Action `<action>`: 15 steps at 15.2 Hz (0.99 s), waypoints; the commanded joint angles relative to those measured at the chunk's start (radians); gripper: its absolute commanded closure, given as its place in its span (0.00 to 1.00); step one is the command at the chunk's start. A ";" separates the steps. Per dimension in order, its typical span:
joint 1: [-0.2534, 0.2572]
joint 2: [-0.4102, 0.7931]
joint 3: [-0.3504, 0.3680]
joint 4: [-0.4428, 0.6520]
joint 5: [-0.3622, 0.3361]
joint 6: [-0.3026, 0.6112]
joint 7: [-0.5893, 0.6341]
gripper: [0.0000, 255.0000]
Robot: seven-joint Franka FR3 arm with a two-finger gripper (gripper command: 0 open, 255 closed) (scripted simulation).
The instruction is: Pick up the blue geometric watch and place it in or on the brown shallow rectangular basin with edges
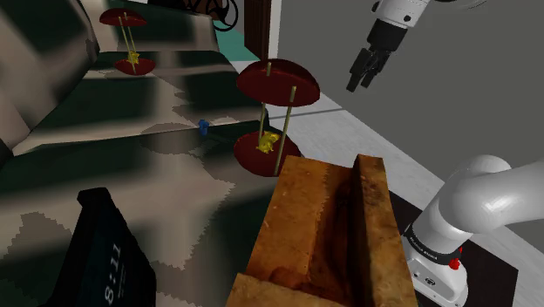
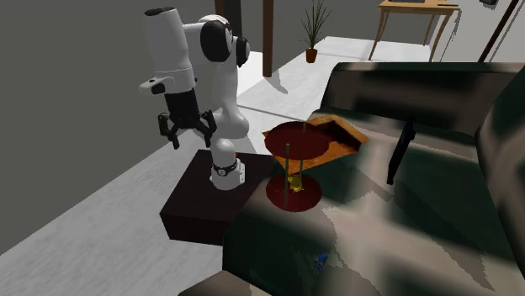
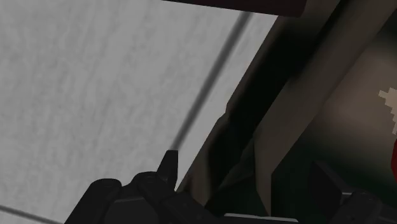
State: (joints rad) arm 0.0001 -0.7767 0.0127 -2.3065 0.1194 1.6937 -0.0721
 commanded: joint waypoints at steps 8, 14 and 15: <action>0.070 0.200 0.041 0.062 0.079 0.146 -0.034 0.00; 0.125 0.380 0.077 0.156 0.137 0.242 -0.068 0.00; 0.133 0.411 0.084 0.176 0.146 0.255 -0.074 0.00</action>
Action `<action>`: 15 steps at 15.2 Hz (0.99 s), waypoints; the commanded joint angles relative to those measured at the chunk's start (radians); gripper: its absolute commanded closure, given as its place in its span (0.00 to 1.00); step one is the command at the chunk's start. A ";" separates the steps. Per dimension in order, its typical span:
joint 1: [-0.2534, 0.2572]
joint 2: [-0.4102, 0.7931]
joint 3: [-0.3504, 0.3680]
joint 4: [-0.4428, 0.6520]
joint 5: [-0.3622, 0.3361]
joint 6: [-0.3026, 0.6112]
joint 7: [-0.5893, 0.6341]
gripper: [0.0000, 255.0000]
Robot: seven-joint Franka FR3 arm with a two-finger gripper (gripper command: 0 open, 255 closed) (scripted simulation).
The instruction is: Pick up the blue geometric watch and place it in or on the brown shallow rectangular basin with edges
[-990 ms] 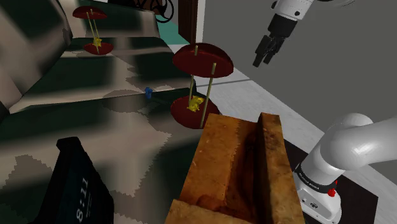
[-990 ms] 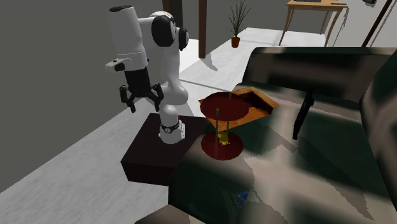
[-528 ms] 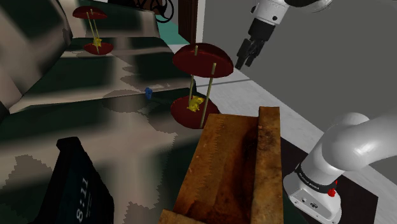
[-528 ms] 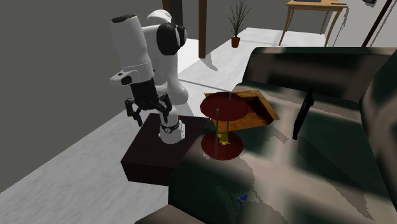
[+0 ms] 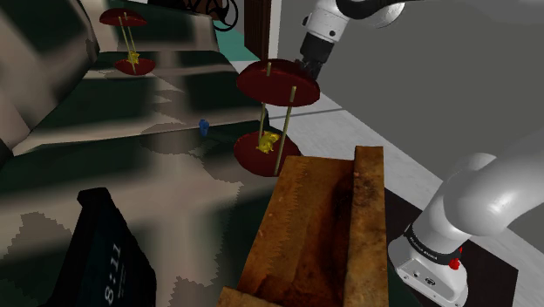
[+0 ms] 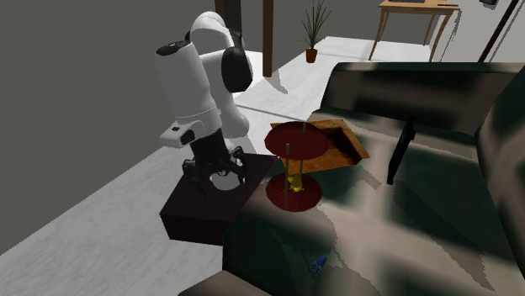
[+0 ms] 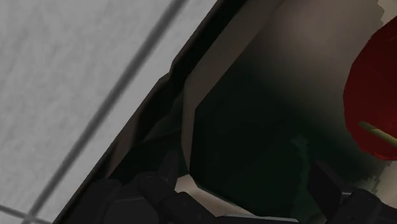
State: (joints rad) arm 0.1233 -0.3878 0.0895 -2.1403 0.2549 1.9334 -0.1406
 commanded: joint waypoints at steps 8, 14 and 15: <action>0.072 0.267 0.062 0.198 0.064 0.090 -0.048 0.00; 0.116 0.455 0.106 0.380 0.078 0.111 -0.068 0.00; 0.124 0.487 0.113 0.415 0.078 0.112 -0.070 0.00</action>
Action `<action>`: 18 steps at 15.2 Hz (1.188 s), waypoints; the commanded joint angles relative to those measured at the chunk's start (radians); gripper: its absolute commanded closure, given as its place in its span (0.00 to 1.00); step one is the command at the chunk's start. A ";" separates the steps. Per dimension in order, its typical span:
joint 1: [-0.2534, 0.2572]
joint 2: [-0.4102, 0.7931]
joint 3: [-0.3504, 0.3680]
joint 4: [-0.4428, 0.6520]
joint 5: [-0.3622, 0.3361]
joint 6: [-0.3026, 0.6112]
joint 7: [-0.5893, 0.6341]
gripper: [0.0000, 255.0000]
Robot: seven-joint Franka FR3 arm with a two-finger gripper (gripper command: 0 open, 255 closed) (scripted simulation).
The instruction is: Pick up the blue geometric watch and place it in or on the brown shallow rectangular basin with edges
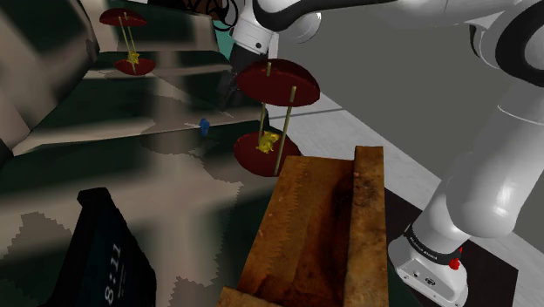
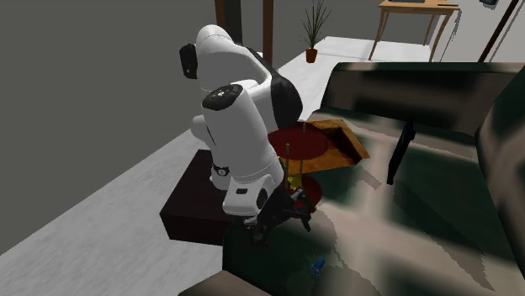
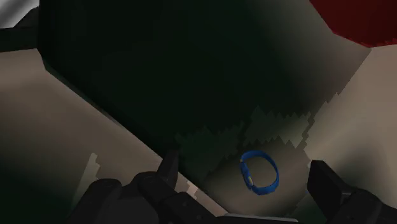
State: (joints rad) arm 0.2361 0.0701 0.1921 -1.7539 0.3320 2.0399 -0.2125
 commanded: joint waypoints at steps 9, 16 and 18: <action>0.050 0.161 0.040 0.121 -0.007 0.057 0.000 0.00; 0.057 0.176 0.042 0.109 -0.009 0.085 0.000 0.00; 0.057 0.176 0.042 0.109 -0.009 0.085 0.000 0.00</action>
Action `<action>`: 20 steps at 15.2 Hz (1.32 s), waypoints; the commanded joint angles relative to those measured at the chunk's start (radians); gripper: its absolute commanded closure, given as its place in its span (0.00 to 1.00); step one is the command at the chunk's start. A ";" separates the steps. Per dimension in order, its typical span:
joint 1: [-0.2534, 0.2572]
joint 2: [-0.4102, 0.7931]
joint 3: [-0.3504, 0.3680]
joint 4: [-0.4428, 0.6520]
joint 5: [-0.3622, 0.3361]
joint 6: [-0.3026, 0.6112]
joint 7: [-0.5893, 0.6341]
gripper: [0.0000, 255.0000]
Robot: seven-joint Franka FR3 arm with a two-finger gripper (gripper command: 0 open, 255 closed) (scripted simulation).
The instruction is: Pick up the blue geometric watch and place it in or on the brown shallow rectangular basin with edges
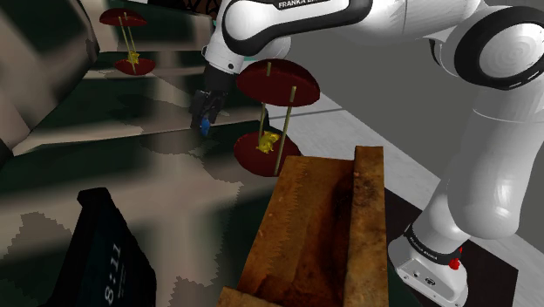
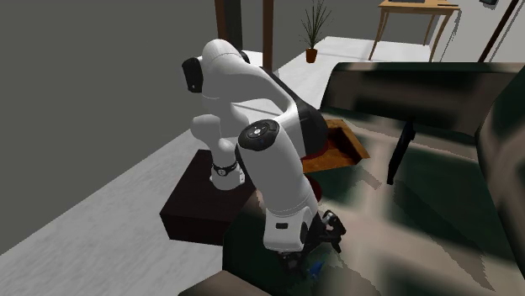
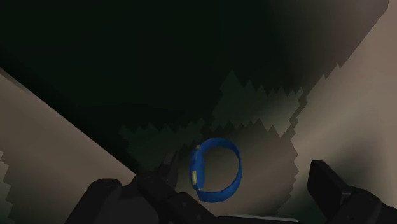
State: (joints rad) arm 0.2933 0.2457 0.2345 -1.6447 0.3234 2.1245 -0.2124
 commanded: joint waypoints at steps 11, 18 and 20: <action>0.000 0.000 0.000 0.000 0.000 0.000 0.000 1.00; 0.000 -0.008 -0.002 0.081 -0.013 -0.085 0.029 1.00; 0.000 -0.008 -0.002 0.107 -0.016 -0.110 0.038 1.00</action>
State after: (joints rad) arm 0.2931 0.2397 0.2323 -1.5478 0.3083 2.0265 -0.1786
